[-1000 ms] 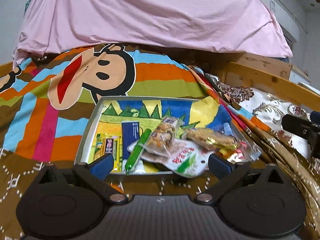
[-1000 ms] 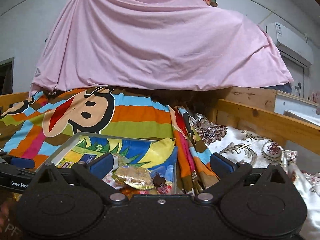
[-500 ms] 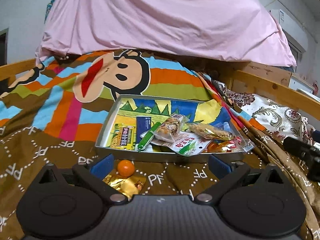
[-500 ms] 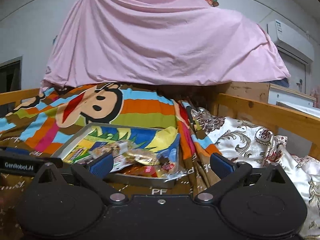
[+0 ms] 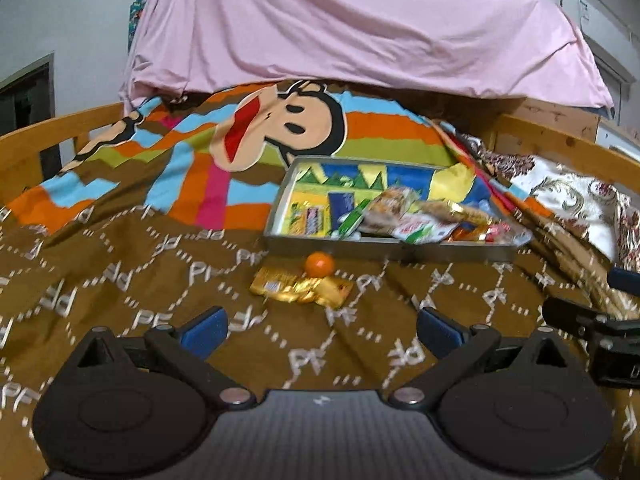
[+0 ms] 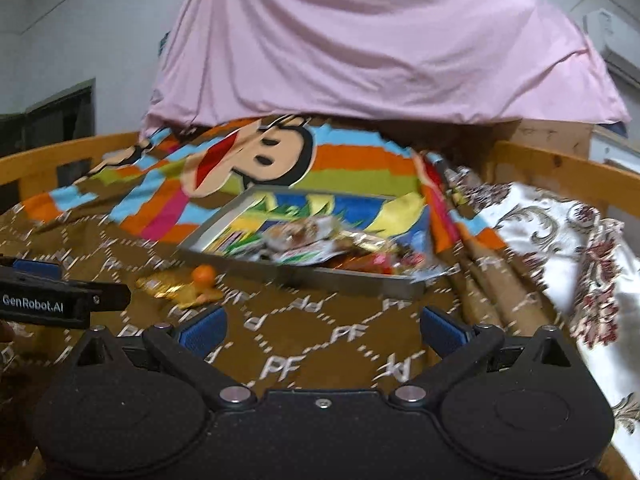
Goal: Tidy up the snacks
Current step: 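Withdraw both tools from the tray back over the remaining snacks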
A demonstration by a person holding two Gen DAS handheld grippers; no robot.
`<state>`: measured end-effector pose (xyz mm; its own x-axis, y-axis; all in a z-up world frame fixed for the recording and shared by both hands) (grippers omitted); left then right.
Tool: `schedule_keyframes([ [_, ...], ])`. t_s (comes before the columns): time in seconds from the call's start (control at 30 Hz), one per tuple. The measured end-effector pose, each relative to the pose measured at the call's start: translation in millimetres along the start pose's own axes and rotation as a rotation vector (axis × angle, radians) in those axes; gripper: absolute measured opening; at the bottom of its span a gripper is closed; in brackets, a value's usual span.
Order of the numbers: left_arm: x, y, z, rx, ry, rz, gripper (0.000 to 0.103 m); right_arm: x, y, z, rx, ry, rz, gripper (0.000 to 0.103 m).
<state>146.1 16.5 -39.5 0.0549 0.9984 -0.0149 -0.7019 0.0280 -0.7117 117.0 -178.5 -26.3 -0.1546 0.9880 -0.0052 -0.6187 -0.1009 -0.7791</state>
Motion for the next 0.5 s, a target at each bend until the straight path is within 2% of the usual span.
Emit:
schedule_keyframes([
  [0.17, 16, 23, -4, 0.063, -0.024, 0.05, 0.102, 20, 6, 3, 0.022, -0.058, 0.021, 0.102],
  [0.33, 29, 31, -6, 0.11, -0.033, 0.094, 0.102, 35, 13, 2, 0.044, -0.086, 0.055, 0.102],
  [0.5, 31, 32, -6, 0.113, -0.04, 0.086, 0.102, 43, 17, -2, 0.064, -0.101, 0.073, 0.102],
])
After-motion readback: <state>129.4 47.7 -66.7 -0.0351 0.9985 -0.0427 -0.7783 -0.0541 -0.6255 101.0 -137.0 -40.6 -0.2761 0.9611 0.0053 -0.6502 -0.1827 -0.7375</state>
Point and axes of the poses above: each gripper's, at about its wrist camera, not at the fingertips, and z roughly against the way its jaws point, x to its left, y to its underside, the point moved 8 cm from there along -z, roughly the way its jaws point, and after that the axes turned 13 degrees about x, right-handed, at the moved point
